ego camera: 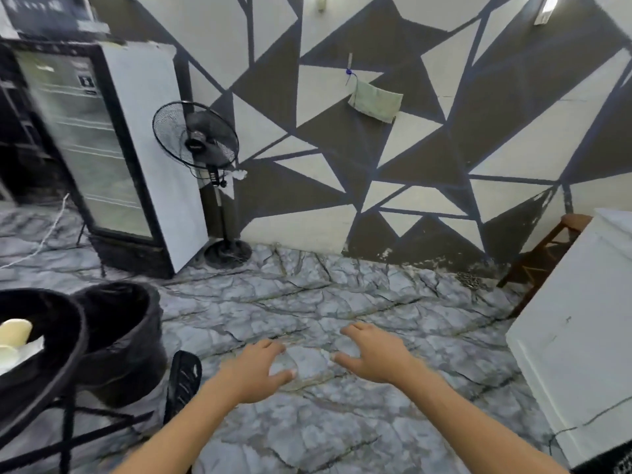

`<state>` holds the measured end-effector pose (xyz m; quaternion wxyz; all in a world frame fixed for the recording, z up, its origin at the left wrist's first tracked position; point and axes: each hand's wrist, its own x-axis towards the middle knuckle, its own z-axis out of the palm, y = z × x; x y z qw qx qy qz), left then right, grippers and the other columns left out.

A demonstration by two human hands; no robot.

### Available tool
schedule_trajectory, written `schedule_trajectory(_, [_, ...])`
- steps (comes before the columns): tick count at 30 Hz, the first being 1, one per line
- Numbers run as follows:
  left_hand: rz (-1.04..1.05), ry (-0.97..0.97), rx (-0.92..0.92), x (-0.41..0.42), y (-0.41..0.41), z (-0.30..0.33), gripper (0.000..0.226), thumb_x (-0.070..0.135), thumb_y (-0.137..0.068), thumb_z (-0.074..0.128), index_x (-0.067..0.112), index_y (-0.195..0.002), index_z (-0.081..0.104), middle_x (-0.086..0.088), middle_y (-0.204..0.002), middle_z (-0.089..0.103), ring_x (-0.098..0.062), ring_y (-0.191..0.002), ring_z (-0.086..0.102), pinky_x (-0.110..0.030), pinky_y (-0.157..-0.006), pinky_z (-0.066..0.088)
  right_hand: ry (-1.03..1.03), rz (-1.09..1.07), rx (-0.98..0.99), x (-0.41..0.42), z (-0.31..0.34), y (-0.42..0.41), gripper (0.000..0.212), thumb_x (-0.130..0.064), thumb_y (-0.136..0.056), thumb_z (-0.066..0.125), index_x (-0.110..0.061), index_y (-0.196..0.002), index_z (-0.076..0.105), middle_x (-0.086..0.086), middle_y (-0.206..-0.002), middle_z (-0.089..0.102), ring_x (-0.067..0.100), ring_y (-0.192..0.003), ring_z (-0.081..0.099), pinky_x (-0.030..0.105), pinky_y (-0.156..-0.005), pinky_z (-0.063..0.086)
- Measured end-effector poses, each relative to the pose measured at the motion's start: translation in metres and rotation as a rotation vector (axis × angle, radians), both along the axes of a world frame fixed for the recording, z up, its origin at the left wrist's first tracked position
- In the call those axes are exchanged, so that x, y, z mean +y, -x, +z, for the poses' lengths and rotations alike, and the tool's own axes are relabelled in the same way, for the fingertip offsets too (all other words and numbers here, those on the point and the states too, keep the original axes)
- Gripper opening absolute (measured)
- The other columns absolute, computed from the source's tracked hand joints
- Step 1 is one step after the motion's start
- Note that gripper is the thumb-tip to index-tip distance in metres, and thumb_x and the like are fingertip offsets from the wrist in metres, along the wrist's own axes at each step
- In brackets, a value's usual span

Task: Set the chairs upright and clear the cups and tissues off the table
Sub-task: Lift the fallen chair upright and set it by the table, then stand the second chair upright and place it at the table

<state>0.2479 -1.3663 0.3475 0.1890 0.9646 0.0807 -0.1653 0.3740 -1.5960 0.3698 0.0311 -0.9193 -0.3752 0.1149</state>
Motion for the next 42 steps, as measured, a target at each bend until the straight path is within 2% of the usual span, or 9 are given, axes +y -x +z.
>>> schedule_trajectory(4, [0.120,-0.003,0.001,0.032,0.003,-0.006,0.106,0.094,-0.068,0.023,0.029,-0.151,0.033,0.004,-0.157,0.035,-0.022,-0.139,0.039,-0.042,-0.110,0.041,-0.026,0.111,0.026,0.043,-0.004,-0.028,0.070,-0.069,-0.093,0.041,-0.020,-0.143,0.041,0.003,-0.145,0.046,0.024,-0.127,0.049,0.044,-0.095,0.051])
schedule_trajectory(8, [0.230,0.008,0.013,0.070,0.005,-0.018,0.087,0.083,-0.082,0.037,0.029,-0.151,0.034,0.004,-0.156,0.036,-0.021,-0.139,0.038,-0.039,-0.109,0.041,-0.034,0.225,0.045,0.101,-0.012,-0.045,0.067,-0.063,-0.095,0.045,-0.018,-0.144,0.041,0.004,-0.144,0.046,0.024,-0.129,0.047,0.041,-0.097,0.049])
schedule_trajectory(17, [0.459,0.060,0.083,0.189,0.005,-0.063,0.074,0.069,-0.092,0.041,0.025,-0.151,0.034,0.003,-0.154,0.037,-0.025,-0.136,0.041,-0.039,-0.105,0.043,0.049,0.397,0.127,0.257,-0.060,-0.087,0.076,-0.074,-0.090,0.038,-0.021,-0.144,0.040,0.000,-0.144,0.044,0.023,-0.128,0.047,0.043,-0.098,0.048])
schedule_trajectory(22, [0.593,0.117,0.084,0.239,0.019,-0.090,0.108,0.094,-0.068,0.019,0.025,-0.149,0.036,0.004,-0.149,0.042,-0.022,-0.132,0.045,-0.037,-0.104,0.044,0.065,0.514,0.188,0.341,-0.090,-0.089,0.066,-0.063,-0.095,0.044,-0.017,-0.142,0.042,0.004,-0.140,0.047,0.026,-0.127,0.047,0.046,-0.096,0.049])
schedule_trajectory(25, [0.682,0.172,0.118,0.256,0.029,-0.122,0.107,0.093,-0.068,0.020,0.025,-0.150,0.035,0.005,-0.150,0.041,-0.021,-0.134,0.042,-0.041,-0.107,0.044,0.095,0.620,0.234,0.381,-0.117,-0.084,0.065,-0.060,-0.096,0.045,-0.016,-0.143,0.043,0.007,-0.143,0.046,0.028,-0.129,0.046,0.045,-0.099,0.046])
schedule_trajectory(28, [0.731,0.192,0.183,0.269,0.034,-0.159,0.102,0.089,-0.074,0.020,0.023,-0.149,0.035,0.001,-0.149,0.041,-0.024,-0.134,0.041,-0.039,-0.107,0.042,0.127,0.712,0.273,0.419,-0.155,-0.081,0.076,-0.071,-0.091,0.040,-0.015,-0.143,0.043,0.007,-0.145,0.044,0.028,-0.131,0.044,0.041,-0.100,0.045])
schedule_trajectory(34, [0.912,0.284,0.249,0.286,0.044,-0.266,0.090,0.084,-0.078,0.026,0.026,-0.148,0.036,0.005,-0.144,0.043,-0.022,-0.127,0.046,-0.038,-0.102,0.046,0.214,0.900,0.393,0.488,-0.275,-0.077,0.108,-0.091,-0.070,0.013,-0.017,-0.144,0.043,0.006,-0.140,0.048,0.027,-0.128,0.046,0.044,-0.100,0.045])
schedule_trajectory(38, [1.042,0.325,0.245,0.284,0.054,-0.346,0.080,0.074,-0.089,0.034,0.020,-0.147,0.039,0.000,-0.138,0.048,-0.024,-0.124,0.049,-0.034,-0.099,0.047,0.302,1.010,0.385,0.510,-0.355,-0.066,0.070,-0.063,-0.094,0.044,-0.018,-0.147,0.039,0.005,-0.148,0.043,0.029,-0.134,0.041,0.048,-0.102,0.043])
schedule_trajectory(42, [1.163,0.361,0.177,0.271,0.063,-0.409,0.063,0.057,-0.097,0.045,0.020,-0.148,0.039,-0.001,-0.144,0.047,-0.023,-0.129,0.048,-0.032,-0.104,0.043,0.339,1.154,0.374,0.517,-0.429,-0.049,0.071,-0.063,-0.092,0.040,-0.016,-0.146,0.040,0.007,-0.147,0.043,0.031,-0.132,0.041,0.046,-0.108,0.037])
